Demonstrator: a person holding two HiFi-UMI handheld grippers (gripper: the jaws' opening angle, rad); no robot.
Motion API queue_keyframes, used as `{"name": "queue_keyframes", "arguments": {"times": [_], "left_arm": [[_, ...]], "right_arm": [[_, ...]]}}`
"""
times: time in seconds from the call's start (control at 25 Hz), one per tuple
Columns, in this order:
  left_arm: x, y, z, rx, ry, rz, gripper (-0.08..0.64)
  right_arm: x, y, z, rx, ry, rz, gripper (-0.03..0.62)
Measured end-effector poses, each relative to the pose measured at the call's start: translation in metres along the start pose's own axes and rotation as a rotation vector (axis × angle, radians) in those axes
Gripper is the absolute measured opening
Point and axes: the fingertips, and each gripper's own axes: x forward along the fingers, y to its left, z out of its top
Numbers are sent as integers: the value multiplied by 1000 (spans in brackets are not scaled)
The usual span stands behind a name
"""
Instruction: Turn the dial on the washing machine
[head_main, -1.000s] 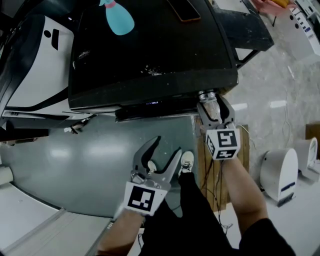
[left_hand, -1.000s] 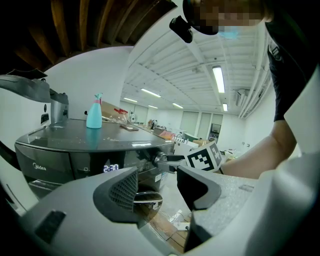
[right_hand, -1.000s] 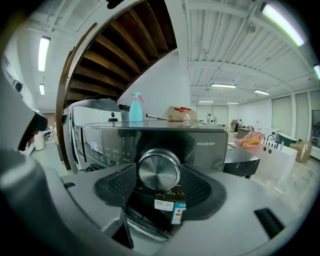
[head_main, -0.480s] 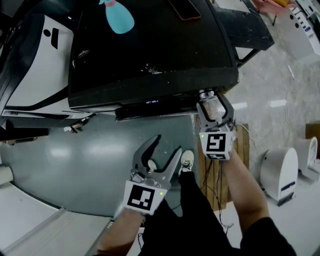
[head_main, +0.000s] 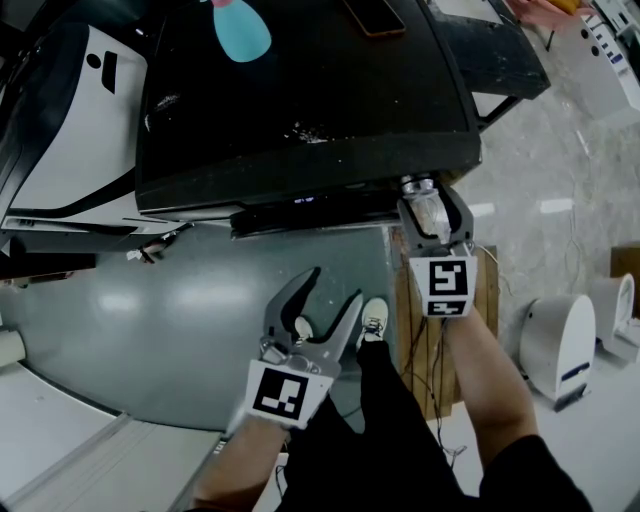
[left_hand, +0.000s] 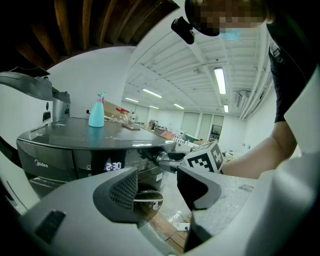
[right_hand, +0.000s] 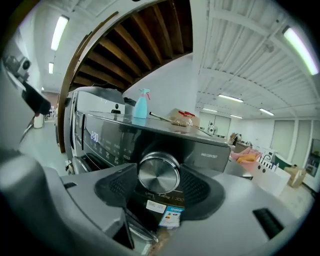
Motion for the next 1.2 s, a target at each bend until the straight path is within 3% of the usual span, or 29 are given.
{"name": "queue_keyframes", "arguments": {"times": [0.24,0.4,0.68,1.2], "left_arm": [[-2,1,-1,-2,-1,2,225],[-6,1,-2,-1,1,2,225],[-15,3,0,-2,-5,0,225],[-50,13,38,47,-58,-51,225]], "right_arm": [[1,-5,-4,147,-20,23,267],[1,-5,-4,195,-26,20,270],[-7,-2,1,177,-29,0,284],[-55,21,69,178,-115,-17,245]]}}
